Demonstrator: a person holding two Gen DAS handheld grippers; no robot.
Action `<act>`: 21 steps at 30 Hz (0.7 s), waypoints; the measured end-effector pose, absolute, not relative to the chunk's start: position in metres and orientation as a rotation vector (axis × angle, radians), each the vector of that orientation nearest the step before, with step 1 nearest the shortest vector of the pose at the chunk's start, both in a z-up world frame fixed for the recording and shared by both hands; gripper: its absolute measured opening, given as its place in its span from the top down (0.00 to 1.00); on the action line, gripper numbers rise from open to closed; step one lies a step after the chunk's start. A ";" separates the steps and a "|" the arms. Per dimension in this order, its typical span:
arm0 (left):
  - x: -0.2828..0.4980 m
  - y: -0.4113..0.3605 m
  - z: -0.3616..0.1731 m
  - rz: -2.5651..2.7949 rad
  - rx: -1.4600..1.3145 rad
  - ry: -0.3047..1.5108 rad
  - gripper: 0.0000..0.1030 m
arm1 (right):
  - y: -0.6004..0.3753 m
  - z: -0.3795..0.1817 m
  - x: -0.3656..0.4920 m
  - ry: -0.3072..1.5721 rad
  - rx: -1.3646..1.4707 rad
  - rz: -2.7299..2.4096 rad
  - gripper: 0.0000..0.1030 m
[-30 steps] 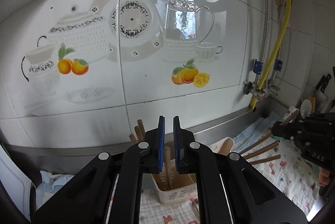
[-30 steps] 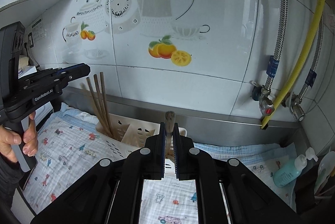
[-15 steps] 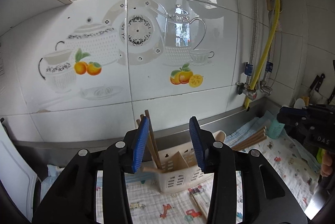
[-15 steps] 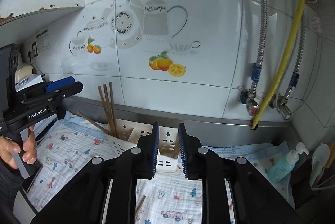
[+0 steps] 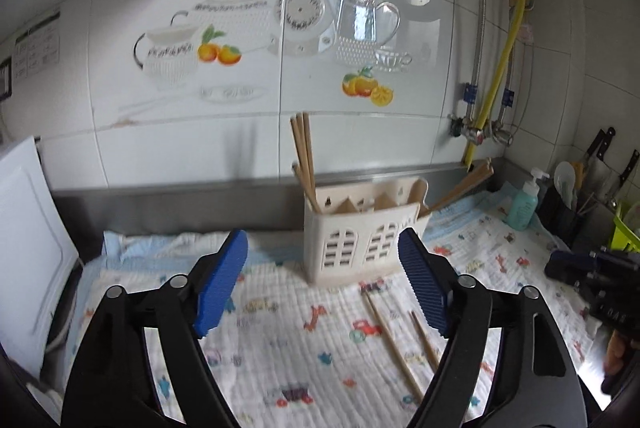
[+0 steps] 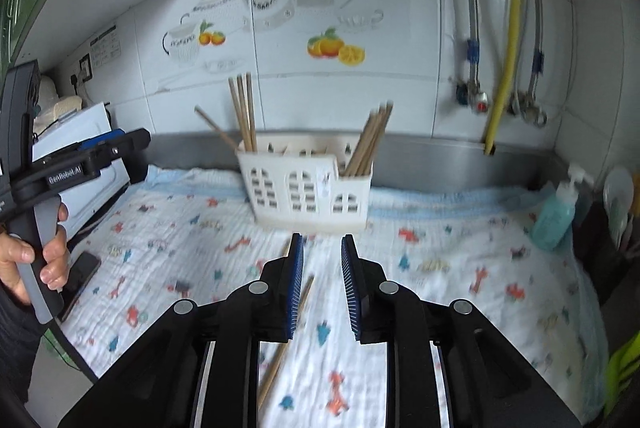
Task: Organize utensils
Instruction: 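Withdraw both open grippers back over the last two chopsticks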
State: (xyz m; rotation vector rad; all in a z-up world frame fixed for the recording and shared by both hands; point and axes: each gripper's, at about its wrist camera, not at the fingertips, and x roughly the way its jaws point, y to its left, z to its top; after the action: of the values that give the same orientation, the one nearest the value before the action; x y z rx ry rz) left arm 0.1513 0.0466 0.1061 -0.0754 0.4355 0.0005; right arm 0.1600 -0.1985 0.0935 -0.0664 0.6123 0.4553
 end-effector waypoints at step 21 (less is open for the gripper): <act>0.096 0.053 0.040 0.141 -0.059 0.501 0.09 | -0.159 -0.044 0.103 0.842 0.020 0.456 0.83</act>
State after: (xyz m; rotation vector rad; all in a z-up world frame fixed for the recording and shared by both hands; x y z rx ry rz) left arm 0.0958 0.0529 0.0398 -0.0588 0.5006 0.1408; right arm 0.1030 -0.1586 -0.0442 0.0201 0.8417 0.4561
